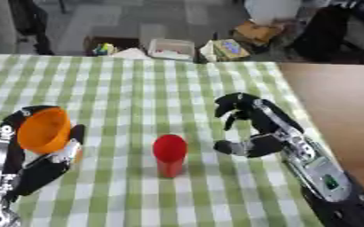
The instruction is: Pour the contents of one cup into another cup.
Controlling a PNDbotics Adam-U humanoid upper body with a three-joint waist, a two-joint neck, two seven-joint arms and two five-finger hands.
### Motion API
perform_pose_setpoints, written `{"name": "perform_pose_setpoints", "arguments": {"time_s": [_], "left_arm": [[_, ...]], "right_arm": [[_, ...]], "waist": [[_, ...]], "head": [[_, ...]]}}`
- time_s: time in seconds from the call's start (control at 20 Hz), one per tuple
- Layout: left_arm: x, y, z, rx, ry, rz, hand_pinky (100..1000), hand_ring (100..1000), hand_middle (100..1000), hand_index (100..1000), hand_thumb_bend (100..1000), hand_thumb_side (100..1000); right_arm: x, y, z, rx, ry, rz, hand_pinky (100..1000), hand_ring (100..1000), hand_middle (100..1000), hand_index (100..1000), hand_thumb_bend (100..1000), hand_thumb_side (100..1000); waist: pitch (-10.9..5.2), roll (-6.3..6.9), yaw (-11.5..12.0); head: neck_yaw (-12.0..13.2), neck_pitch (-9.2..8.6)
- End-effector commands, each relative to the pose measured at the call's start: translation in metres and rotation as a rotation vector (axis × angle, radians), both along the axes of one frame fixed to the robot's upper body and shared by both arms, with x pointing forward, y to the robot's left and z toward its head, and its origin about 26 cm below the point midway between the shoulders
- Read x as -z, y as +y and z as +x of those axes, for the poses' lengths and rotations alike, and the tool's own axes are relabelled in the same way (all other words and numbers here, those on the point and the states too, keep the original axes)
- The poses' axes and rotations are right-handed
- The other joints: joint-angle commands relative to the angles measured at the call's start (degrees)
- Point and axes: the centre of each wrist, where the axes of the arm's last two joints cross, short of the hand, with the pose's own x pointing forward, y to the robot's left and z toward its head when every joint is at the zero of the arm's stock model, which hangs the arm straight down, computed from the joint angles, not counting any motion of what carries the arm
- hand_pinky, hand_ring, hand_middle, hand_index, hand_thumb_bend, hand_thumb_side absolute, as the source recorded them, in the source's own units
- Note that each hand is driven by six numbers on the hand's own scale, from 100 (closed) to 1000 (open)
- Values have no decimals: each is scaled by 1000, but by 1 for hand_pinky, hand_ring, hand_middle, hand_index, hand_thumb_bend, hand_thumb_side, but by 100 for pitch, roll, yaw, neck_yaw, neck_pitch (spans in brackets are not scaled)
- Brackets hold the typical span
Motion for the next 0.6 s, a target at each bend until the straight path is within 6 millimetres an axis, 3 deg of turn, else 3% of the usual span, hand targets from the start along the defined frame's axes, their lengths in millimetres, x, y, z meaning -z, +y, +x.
{"name": "perform_pose_setpoints", "arguments": {"time_s": [0.05,0.6], "left_arm": [[-12,3,-3,10,-25,13,100,652,391,610,100,127],[-23,-5,-8,60,-29,19,100,656,394,611,100,122]], "right_arm": [[-4,-2,7,-20,-16,-68,482,686,633,785,710,269],[11,9,29,-47,1,-169,508,719,667,793,720,281]], "waist": [[-129,36,21],[-160,120,102]], "head": [[-40,-68],[-112,-97]]}}
